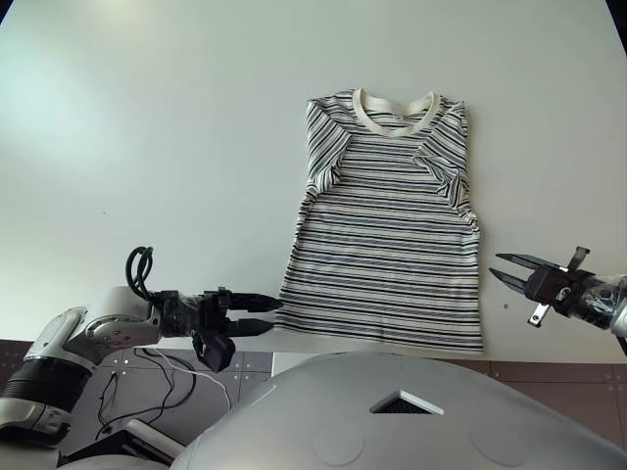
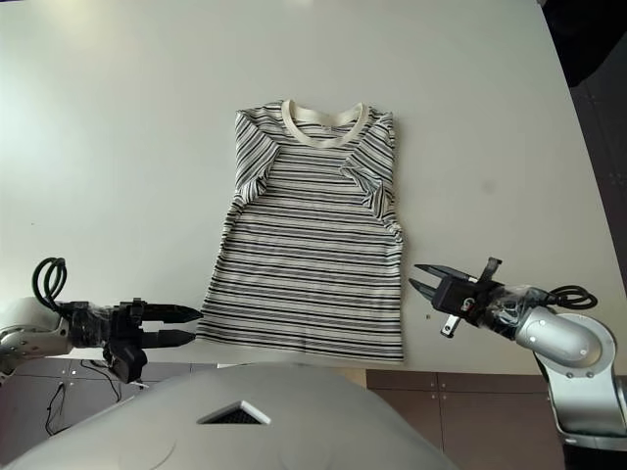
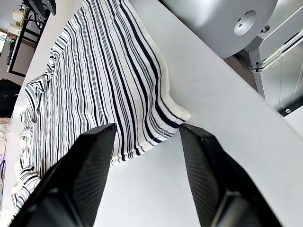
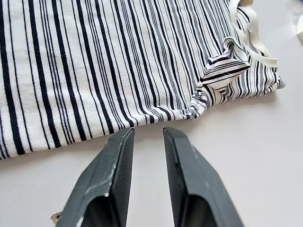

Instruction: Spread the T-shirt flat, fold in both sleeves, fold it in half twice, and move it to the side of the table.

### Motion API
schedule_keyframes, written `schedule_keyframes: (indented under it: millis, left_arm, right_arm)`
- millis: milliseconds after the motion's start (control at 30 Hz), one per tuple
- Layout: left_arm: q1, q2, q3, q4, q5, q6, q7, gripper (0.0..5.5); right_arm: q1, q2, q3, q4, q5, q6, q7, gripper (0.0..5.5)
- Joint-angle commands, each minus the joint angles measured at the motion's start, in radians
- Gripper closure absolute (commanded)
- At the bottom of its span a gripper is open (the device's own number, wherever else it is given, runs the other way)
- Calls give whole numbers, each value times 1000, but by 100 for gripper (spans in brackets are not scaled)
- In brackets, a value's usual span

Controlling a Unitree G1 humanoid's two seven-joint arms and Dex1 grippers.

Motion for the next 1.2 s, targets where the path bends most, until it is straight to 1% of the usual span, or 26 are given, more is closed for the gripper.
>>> schedule_keyframes:
  millis: [33,200,267,467,500,633,700,800,933,1067,1200]
  left_arm:
    - [13,21,-37,7,87,29,-23,302]
    - [11,33,-43,9,95,43,-18,302]
    - [10,31,-43,17,102,47,-14,326]
    - [0,40,-78,52,104,31,-10,450]
    - [-5,35,-83,57,107,31,-6,456]
    - [-12,16,-99,77,117,36,12,533]
    - [-17,12,-105,92,121,35,23,538]
    - [-6,5,-102,101,124,44,44,538]
    - [28,-5,-90,86,132,67,76,538]
    - [40,-13,-82,85,147,74,98,538]
    - [23,-21,-87,85,150,74,102,538]
  right_arm:
    - [-12,-12,9,-9,-6,6,-1,439]
    - [-16,-12,19,-8,-12,4,-6,439]
    - [-19,-13,23,-6,-14,2,-8,439]
    - [-12,-24,14,-2,-16,-13,-3,439]
    - [-8,-27,12,-3,-20,-20,-2,439]
    - [-5,-38,8,-1,-26,-42,2,439]
    - [21,-37,-8,-8,-26,-74,1,439]
    - [47,-58,-58,44,-63,-242,-13,439]
    - [89,-106,-111,165,-117,-552,-26,439]
    - [131,-139,-104,258,-192,-775,-48,439]
    - [136,-131,-73,294,-275,-881,-88,439]
